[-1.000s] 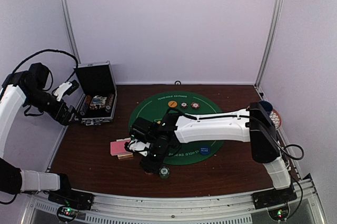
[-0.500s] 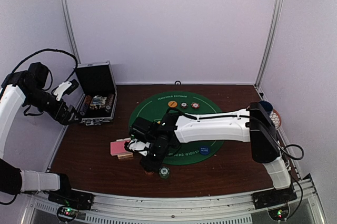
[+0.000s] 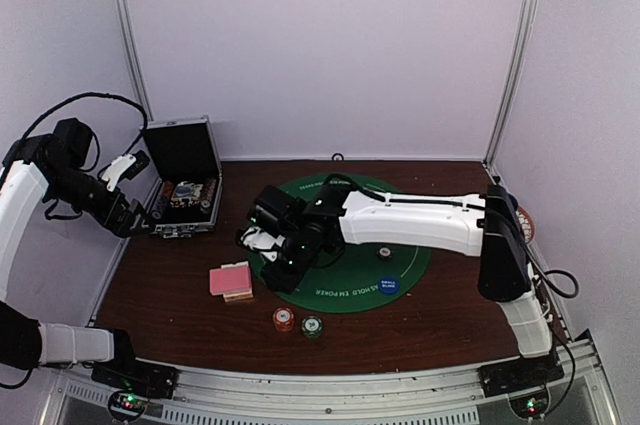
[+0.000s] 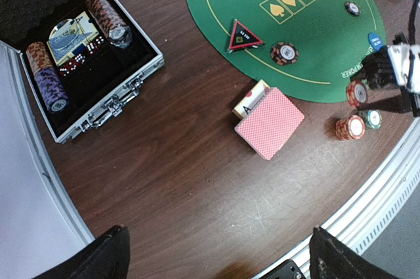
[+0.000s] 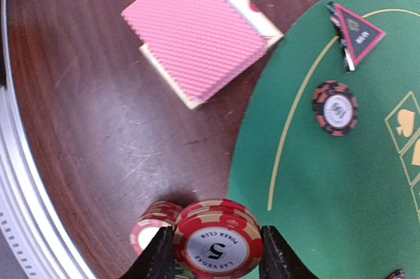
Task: Distribute texas hold em gaming equipment
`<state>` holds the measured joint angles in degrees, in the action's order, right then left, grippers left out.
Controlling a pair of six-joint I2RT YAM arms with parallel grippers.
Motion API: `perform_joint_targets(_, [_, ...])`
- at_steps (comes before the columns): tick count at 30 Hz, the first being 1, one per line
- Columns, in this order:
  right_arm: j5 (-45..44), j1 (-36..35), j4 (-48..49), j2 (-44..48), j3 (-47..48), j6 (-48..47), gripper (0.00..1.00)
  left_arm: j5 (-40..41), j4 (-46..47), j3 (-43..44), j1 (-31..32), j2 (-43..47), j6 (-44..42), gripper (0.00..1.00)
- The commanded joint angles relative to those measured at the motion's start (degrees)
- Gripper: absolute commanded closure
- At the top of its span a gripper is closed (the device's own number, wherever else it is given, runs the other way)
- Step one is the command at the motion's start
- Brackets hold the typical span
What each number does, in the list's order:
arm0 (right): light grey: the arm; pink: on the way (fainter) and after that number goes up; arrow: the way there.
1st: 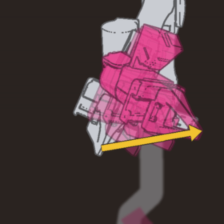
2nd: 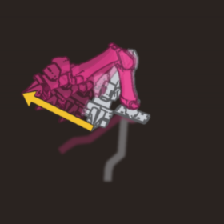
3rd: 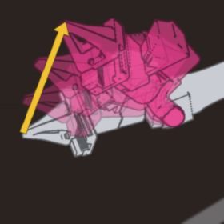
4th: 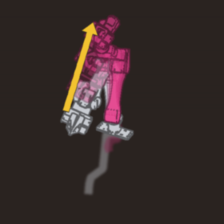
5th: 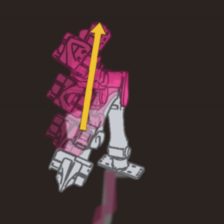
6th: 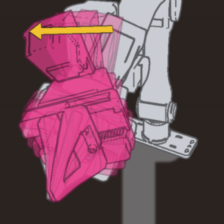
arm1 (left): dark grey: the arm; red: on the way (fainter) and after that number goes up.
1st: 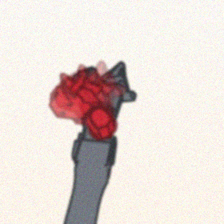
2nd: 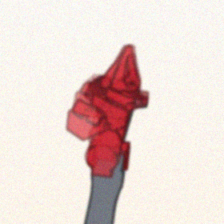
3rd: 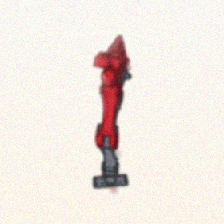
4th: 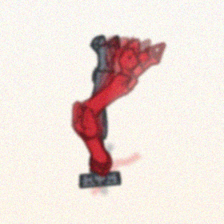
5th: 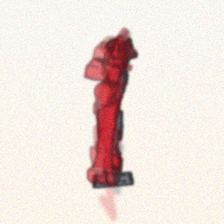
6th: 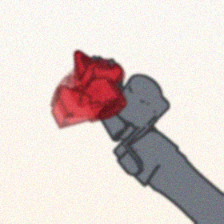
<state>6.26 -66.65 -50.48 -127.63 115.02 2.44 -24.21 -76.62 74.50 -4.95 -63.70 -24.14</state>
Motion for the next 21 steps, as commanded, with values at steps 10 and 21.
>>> perform_joint_targets(10, [-6.0,10.03,0.93,-7.96,9.84,4.71,0.91,0.12,0.24,1.08,-0.32,0.36,-0.64,0.02])
perform_joint_targets(21, [-7.88,14.01,5.42,-16.42,15.99,8.06,0.91,-0.67,0.24,0.7,-0.32,-0.11,-0.64,0.03])
